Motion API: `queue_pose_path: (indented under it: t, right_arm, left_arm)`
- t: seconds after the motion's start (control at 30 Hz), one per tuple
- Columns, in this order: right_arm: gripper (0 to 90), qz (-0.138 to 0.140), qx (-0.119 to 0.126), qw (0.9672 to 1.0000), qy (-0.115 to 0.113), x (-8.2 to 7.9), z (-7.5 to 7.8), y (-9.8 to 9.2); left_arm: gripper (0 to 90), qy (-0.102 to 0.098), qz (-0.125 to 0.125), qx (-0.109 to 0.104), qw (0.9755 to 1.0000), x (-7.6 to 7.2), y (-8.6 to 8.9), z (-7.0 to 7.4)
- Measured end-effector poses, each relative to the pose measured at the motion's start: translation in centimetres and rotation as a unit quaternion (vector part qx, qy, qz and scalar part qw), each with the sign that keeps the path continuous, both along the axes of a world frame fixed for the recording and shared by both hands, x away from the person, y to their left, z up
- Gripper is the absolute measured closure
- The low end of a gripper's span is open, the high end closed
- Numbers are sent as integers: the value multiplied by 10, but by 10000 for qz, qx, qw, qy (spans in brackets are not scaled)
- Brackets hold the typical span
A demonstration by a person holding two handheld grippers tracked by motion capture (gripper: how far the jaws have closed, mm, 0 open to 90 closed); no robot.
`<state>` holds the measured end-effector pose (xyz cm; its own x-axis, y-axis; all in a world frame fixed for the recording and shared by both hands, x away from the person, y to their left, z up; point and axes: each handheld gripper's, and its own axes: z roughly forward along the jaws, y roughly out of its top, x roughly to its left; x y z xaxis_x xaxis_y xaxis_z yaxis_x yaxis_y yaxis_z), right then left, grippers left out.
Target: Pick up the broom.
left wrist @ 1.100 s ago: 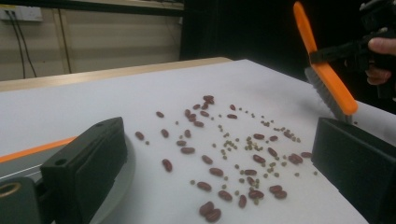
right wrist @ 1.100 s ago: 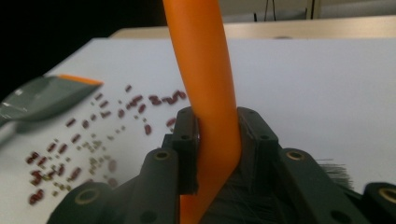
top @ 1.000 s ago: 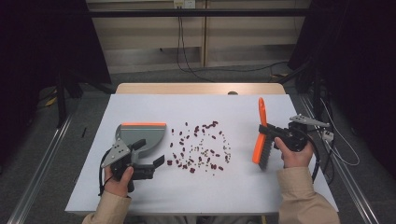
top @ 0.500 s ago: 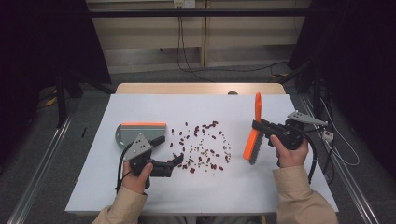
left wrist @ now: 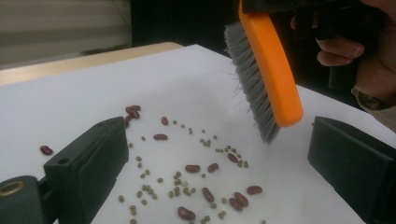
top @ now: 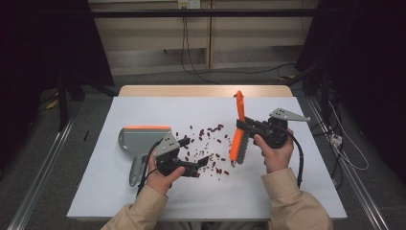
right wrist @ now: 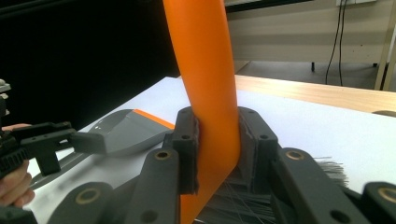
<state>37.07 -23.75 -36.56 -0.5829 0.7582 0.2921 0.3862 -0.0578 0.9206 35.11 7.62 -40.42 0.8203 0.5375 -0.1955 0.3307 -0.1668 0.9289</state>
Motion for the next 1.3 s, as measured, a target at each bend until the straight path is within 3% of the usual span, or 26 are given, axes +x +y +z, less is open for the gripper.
queue_pose_path:
  t: [0.1, 0.23, 0.6, 0.73, 0.83, 0.97, 1.0, 1.03, 1.1, 1.13, 1.2, 1.3]
  right_arm:
    - [711, 59, -11, 10000, -32, 2, 1, 9]
    - [711, 58, 32, 9999, -153, 3, 4, 21]
    - [710, 214, -274, 9992, -207, 10, 10, 64]
    - [711, 312, -304, 9989, -198, 12, 12, 76]
    - [710, 288, -353, 9988, -181, 12, 12, 82]
    - [705, 280, -349, 9989, -137, 14, 12, 85]
    - [630, 97, -415, 9990, -120, 14, 12, 87]
    - [630, 97, -415, 9990, -120, 14, 12, 87]
    - [467, -89, -561, 9982, -167, 13, 11, 89]
    - [432, -170, -566, 9982, -138, 13, 11, 90]
    - [319, -387, -455, 9982, -60, 10, 8, 91]
    - [258, -473, -375, 9981, 85, 7, 6, 94]
  left_arm:
    - [69, 187, -32, 8, 9998, 2, -10, -1]
    - [171, 182, 51, 10, 9998, 4, -17, -1]
    - [375, 502, -153, -80, 9986, 8, -30, -6]
    - [613, 496, -100, 42, 9987, 7, -29, -7]
    - [675, 498, 158, 227, 9984, 8, -24, -5]
    - [698, 522, 337, 276, 9977, 10, -18, -6]
    - [702, 468, 418, 284, 9976, 10, -16, -5]
    - [703, 468, 418, 284, 9976, 10, -16, -5]
    - [704, 482, 486, 285, 9972, 11, -15, -5]
    - [704, 470, 525, 275, 9971, 11, -14, -6]
    - [704, 460, 605, 251, 9968, 11, -13, -5]
    - [704, 335, 781, 278, 9960, 12, -9, -4]
